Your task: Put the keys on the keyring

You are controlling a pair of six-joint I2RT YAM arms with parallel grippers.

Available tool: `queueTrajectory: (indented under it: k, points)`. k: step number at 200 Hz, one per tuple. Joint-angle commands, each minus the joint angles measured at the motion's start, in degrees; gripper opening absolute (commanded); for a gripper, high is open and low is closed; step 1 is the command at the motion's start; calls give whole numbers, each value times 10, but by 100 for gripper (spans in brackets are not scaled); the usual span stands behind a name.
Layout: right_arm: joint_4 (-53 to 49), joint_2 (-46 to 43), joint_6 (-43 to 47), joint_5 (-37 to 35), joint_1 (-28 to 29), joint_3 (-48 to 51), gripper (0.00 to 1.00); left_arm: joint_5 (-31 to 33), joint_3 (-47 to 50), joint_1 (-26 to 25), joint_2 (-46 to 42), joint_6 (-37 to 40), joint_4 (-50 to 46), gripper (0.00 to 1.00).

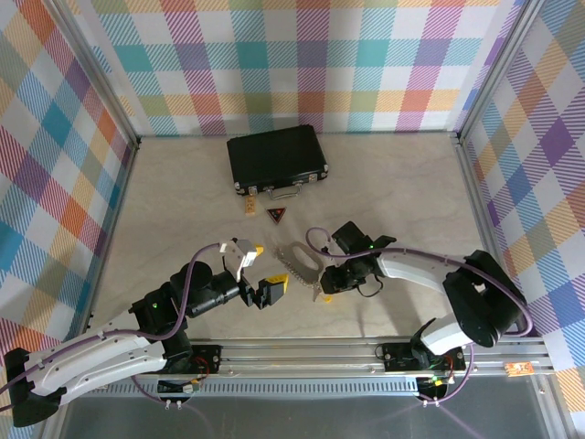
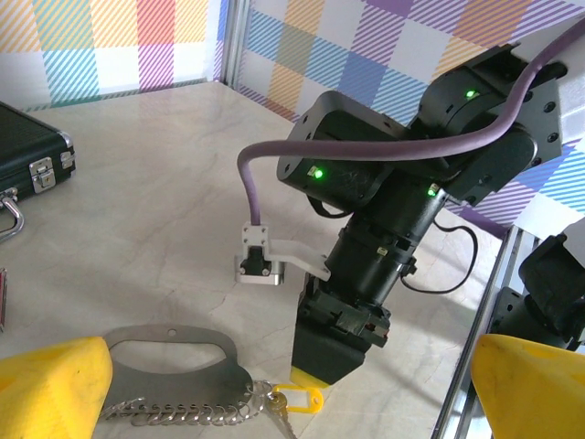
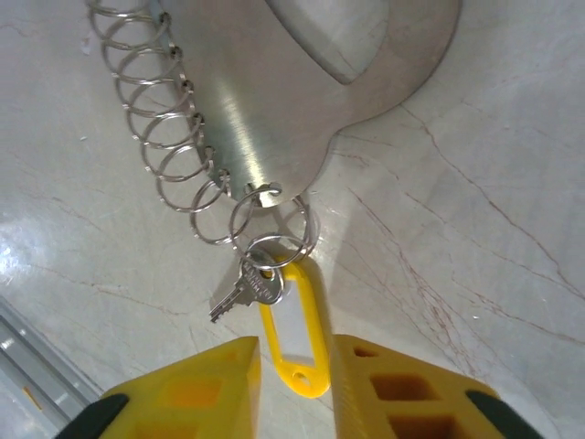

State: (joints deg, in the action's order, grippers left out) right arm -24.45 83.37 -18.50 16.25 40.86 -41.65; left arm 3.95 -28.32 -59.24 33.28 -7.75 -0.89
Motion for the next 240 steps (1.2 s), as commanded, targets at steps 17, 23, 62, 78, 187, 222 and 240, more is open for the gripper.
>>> queueTrajectory:
  k: [17,23,62,78,187,222,240]
  points:
    - [-23,-64,11,-16,3,4,35,-1,-3,-2,-2,-4,9,100]
    - [-25,-75,10,-19,4,4,37,2,-5,-2,-2,-2,7,100]
    - [-26,-188,13,-76,4,13,58,35,-28,-2,8,16,-22,100]
    - [-29,-259,17,-139,3,23,70,78,-34,-2,10,9,-30,100]
    - [-17,-538,64,-460,-45,92,99,382,-56,15,35,72,-47,100]
    - [12,-549,58,-531,-62,114,99,461,-29,36,43,80,-7,100]
    - [41,-555,64,-573,-72,129,99,472,-10,59,35,76,6,100]
